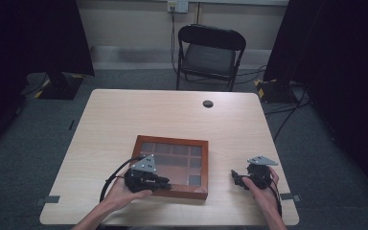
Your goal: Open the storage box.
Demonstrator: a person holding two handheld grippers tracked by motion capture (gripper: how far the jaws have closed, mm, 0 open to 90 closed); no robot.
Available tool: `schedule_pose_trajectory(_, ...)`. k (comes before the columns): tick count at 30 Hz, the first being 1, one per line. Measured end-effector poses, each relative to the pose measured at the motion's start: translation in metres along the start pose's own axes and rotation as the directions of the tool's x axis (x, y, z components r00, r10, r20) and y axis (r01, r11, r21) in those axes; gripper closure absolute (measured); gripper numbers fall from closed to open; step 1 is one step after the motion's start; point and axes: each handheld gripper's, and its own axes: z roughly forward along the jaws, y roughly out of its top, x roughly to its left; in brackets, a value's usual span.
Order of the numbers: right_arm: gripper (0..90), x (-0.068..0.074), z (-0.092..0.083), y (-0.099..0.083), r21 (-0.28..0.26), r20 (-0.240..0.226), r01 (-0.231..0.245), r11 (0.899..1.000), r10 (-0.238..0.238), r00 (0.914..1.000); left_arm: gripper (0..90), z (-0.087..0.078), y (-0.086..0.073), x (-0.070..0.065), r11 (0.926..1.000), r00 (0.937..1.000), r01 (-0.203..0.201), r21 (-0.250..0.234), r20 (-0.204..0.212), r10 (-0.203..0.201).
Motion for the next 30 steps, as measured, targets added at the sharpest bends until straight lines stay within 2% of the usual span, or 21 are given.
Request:
schedule_pose_trajectory(2,12.6,0.000,0.000,0.000,0.000,0.000,0.000,1.000,0.000,1.0000,79.1,0.000,0.000,-0.003,0.9998,0.9996,-0.020,0.005,-0.018,0.020)
schedule_pose_trajectory(4,12.6,0.000,0.000,0.000,0.000,0.000,0.000,1.000,0.000,1.0000,79.3,0.001,0.001,-0.003,0.9999,0.9997,-0.013,0.006,-0.022,0.013)
schedule_pose_trajectory(11,12.6,0.000,0.000,0.000,0.000,0.000,0.000,1.000,0.000,1.0000,80.6,0.008,0.008,0.000,0.9997,0.9996,0.022,0.014,0.018,-0.022)
schedule_pose_trajectory(15,12.6,0.000,0.000,0.000,0.000,-0.001,0.000,1.000,0.000,1.0000,81.1,0.013,0.012,-0.001,0.9992,0.9990,0.035,0.017,0.025,-0.036)
schedule_pose_trajectory(21,12.6,0.000,0.000,0.000,0.000,0.000,0.000,1.000,0.000,1.0000,81.7,0.018,0.016,-0.001,0.9994,0.9987,0.033,0.012,0.037,-0.034)
schedule_pose_trajectory(30,12.6,0.000,0.000,0.000,0.000,0.000,0.000,1.000,0.000,1.0000,81.9,0.014,0.023,-0.001,0.9993,0.9983,0.037,-0.002,0.045,-0.037)
